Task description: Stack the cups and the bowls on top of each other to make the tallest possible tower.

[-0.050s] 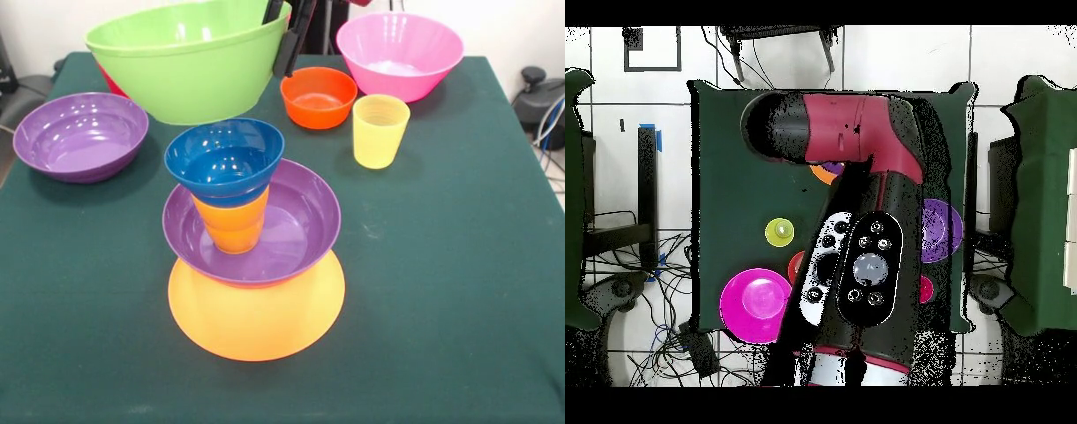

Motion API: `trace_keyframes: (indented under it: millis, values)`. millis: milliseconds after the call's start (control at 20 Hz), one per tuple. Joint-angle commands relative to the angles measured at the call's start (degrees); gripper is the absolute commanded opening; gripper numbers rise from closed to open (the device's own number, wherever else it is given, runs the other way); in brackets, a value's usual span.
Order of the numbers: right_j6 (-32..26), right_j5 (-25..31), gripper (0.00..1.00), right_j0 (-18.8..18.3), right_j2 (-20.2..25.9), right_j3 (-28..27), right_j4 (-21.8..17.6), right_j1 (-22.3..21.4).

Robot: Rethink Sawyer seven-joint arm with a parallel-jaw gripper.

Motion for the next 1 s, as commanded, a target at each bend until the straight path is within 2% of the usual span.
trace_keyframes:
  millis: [50,450,1000]
  values:
    - [-6.6,-3.0,0.0,-0.3,7.0,7.3,-4.3,2.0]
    - [-3.9,-5.2,0.0,0.2,7.2,9.1,-4.0,2.2]
    - [-6.7,-9.0,0.0,-1.2,7.7,9.1,-6.2,2.7]
